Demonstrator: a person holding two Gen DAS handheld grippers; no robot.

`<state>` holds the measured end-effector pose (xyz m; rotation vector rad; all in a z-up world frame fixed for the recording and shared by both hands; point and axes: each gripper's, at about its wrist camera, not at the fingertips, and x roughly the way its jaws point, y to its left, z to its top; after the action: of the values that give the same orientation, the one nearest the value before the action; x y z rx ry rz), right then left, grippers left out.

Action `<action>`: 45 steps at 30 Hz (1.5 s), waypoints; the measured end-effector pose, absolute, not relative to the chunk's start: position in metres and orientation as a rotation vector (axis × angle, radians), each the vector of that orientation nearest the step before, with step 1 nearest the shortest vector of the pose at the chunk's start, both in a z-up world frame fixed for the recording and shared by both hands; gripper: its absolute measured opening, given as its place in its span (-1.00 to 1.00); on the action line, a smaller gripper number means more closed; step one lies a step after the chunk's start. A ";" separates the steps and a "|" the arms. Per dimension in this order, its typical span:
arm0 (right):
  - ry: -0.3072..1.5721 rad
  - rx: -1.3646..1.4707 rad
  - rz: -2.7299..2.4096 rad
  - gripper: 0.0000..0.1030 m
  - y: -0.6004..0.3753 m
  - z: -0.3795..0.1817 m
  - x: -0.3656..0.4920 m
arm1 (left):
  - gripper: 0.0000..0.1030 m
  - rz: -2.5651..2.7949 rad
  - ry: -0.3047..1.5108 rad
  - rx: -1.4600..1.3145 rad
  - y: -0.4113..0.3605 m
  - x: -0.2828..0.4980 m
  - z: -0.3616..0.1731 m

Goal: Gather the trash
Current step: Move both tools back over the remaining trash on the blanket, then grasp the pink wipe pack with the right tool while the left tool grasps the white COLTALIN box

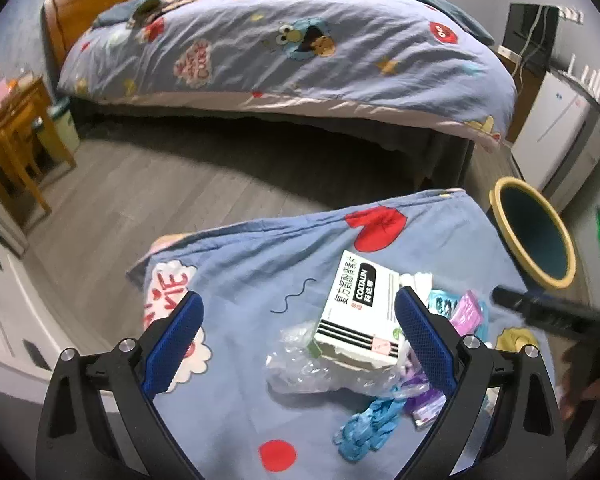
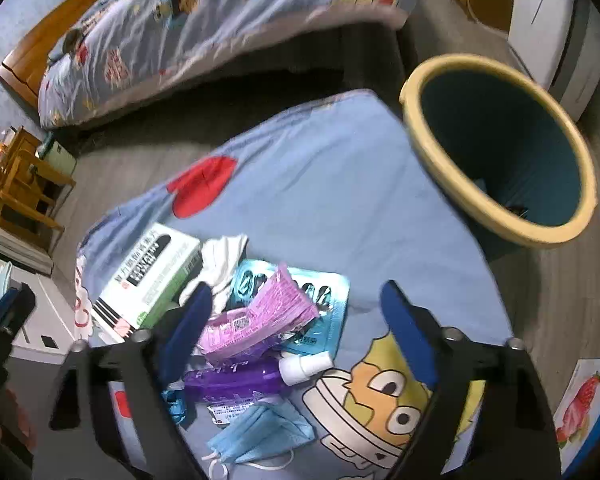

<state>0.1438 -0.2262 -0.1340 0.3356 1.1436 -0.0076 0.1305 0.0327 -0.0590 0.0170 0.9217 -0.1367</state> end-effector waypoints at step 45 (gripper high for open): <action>1.196 0.425 0.050 -0.70 -0.222 -0.132 0.155 | 0.85 -0.183 0.998 0.190 -0.006 0.153 -0.097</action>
<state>0.1546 -0.2219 -0.1320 0.4250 1.1956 0.0499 0.1525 -0.0062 -0.0974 0.1897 0.9980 -0.1827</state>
